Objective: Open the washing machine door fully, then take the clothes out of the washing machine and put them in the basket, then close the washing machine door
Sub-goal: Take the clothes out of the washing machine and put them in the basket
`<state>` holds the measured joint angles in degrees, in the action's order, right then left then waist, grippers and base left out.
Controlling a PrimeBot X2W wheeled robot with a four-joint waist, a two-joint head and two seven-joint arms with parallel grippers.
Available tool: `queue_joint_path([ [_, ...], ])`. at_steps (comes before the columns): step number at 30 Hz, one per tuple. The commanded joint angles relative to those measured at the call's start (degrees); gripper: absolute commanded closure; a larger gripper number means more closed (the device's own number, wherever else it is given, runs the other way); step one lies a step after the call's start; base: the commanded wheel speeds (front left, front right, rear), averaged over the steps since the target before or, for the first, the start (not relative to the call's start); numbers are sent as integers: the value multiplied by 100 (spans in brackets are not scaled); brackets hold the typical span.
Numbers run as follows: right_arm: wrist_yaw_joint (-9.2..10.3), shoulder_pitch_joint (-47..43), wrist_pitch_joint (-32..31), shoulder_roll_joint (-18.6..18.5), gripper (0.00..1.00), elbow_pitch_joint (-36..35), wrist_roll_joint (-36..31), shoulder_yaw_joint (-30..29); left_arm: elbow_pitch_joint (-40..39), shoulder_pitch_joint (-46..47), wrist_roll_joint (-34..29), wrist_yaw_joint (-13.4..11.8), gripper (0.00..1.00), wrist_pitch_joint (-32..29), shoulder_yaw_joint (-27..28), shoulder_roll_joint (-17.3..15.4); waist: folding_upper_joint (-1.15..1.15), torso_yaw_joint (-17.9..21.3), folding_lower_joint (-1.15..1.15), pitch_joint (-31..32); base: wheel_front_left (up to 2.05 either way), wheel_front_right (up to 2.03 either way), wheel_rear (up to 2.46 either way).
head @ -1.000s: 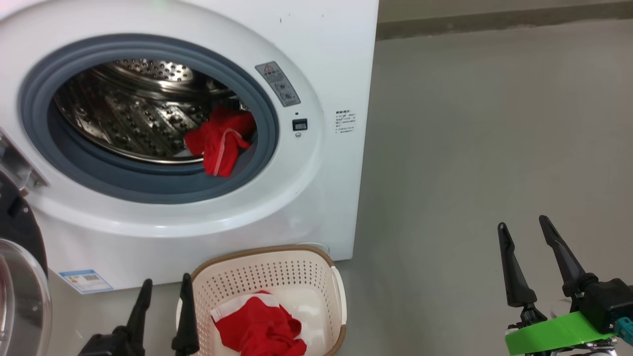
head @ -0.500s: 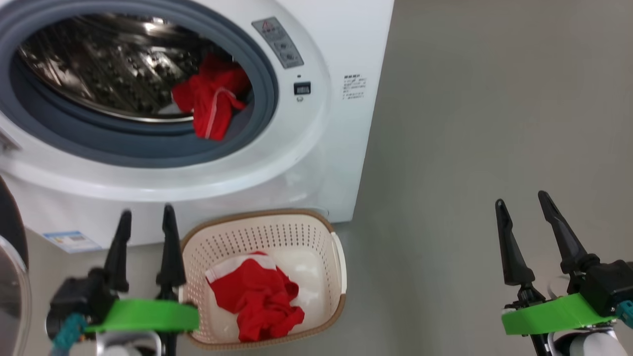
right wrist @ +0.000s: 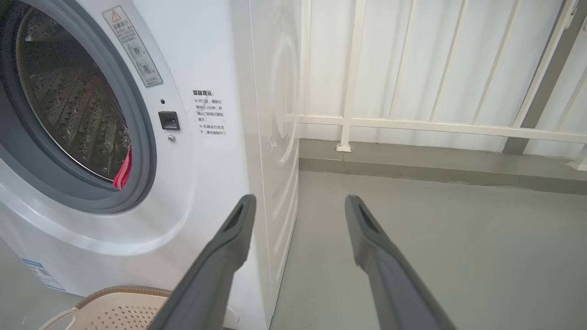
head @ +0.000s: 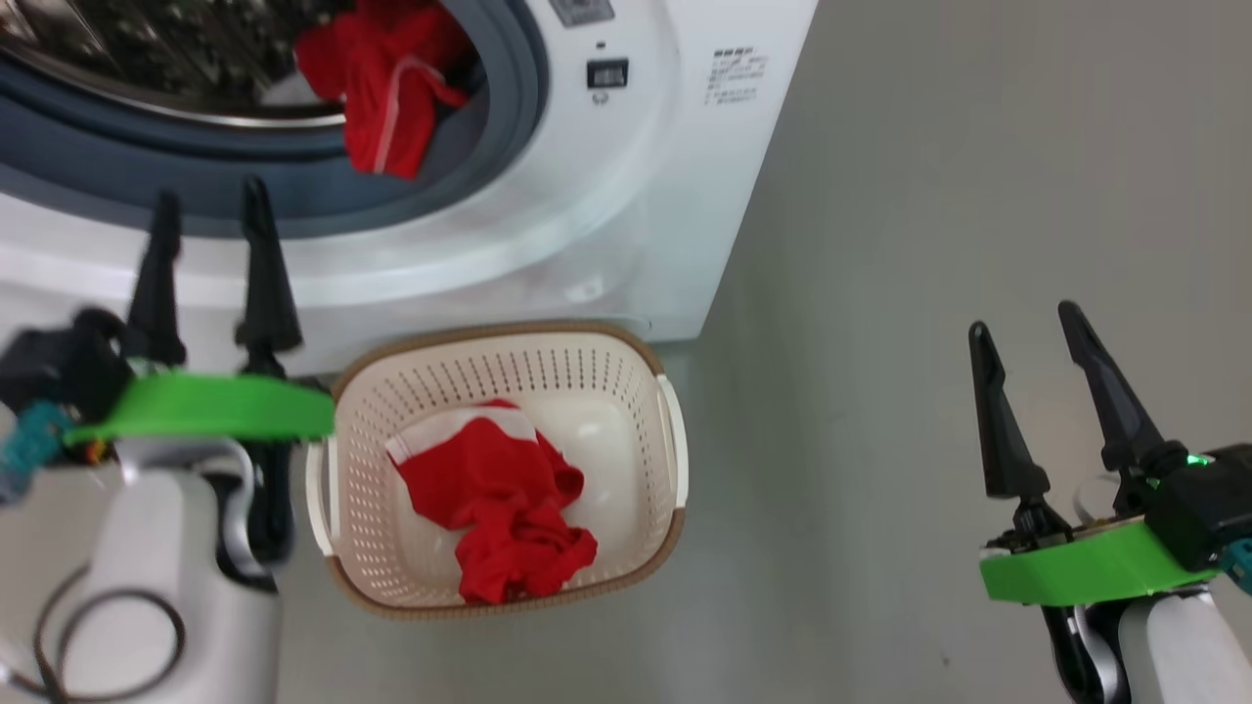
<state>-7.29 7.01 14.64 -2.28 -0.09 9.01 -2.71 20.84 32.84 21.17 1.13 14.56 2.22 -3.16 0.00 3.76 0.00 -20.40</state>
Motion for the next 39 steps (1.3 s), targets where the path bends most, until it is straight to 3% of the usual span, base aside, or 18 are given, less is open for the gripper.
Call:
queue_joint_path([
  [1,-20,135,36,-60,0,-168,-57,144,-65,175,17,30,0,43,196,-197,0,0,0,-347,0,0,0],
  [20,-20,686,36,-60,0,-175,32,314,1586,2388,-43,304,0,6,232,-629,0,208,0,-1316,0,0,0],
  [29,-20,804,36,-60,0,-95,16,409,2407,3295,795,585,0,-825,299,-618,0,280,0,-1499,0,0,0],
  [39,-20,870,36,-60,0,-12,34,457,2719,3796,1670,633,0,-2121,81,-735,0,328,0,-1542,0,0,0],
])
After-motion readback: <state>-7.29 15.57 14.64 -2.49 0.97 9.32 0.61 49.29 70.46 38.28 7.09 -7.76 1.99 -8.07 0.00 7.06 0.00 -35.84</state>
